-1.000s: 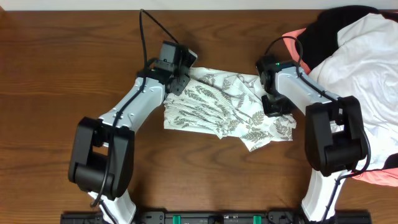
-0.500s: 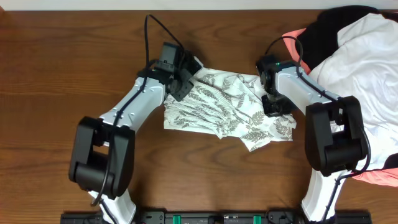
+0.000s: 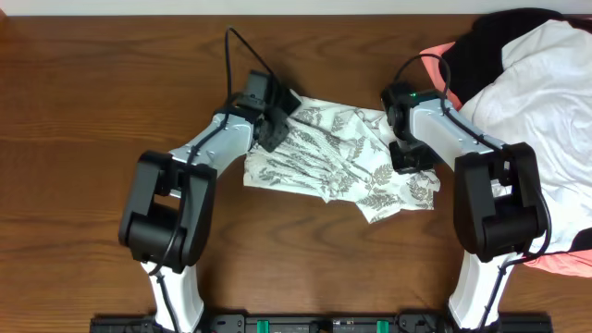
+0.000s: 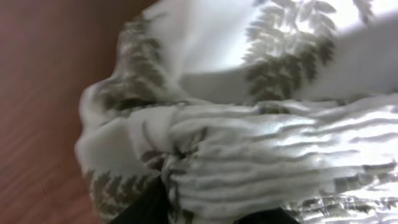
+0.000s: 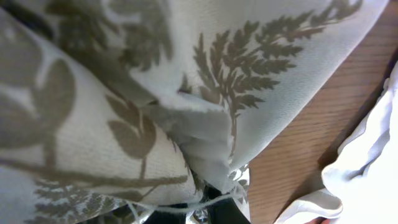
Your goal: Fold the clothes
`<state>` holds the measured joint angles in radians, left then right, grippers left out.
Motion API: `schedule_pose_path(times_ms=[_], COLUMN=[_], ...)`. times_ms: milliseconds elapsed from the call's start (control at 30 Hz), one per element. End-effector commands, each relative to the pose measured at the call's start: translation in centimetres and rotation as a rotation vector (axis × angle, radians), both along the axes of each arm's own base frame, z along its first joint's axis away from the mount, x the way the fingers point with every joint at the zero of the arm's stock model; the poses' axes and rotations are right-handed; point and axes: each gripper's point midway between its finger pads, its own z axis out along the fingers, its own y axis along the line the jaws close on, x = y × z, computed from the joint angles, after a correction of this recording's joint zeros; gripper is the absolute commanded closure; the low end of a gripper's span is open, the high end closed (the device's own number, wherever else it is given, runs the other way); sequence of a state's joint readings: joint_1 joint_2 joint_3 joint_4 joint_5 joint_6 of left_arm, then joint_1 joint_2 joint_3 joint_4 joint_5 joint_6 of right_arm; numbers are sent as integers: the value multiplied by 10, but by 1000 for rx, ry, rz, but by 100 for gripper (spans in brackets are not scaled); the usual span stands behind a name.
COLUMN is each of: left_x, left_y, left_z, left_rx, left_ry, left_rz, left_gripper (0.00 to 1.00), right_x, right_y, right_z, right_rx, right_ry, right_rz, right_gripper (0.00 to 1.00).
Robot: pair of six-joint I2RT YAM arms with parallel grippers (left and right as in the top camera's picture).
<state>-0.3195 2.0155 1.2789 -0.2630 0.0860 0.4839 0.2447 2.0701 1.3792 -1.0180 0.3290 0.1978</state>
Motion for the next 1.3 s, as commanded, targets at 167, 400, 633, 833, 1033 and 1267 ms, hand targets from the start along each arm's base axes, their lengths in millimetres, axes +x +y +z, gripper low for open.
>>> schedule_pose_path(times_ms=[167, 400, 633, 833, 1033, 1267], left_x=[26, 28, 22, 17, 13, -14], left_y=[59, 68, 49, 40, 41, 36], left_z=[-1, -1, -1, 23, 71, 79], left_rx=[-129, -152, -181, -187, -210, -212], left_ry=[-6, 1, 28, 5, -59, 17], left_rz=[444, 506, 454, 423, 407, 409], left_gripper=[72, 65, 46, 36, 36, 36], right_x=[-34, -35, -35, -35, -35, -34], right_y=[16, 19, 18, 18, 18, 19], right_z=[-44, -44, -44, -44, -44, -44], right_rx=[119, 133, 133, 132, 132, 135], right_ry=[160, 163, 163, 163, 162, 159], right_rz=[-49, -53, -53, -53, -53, -62], right_gripper=[96, 96, 96, 96, 96, 95])
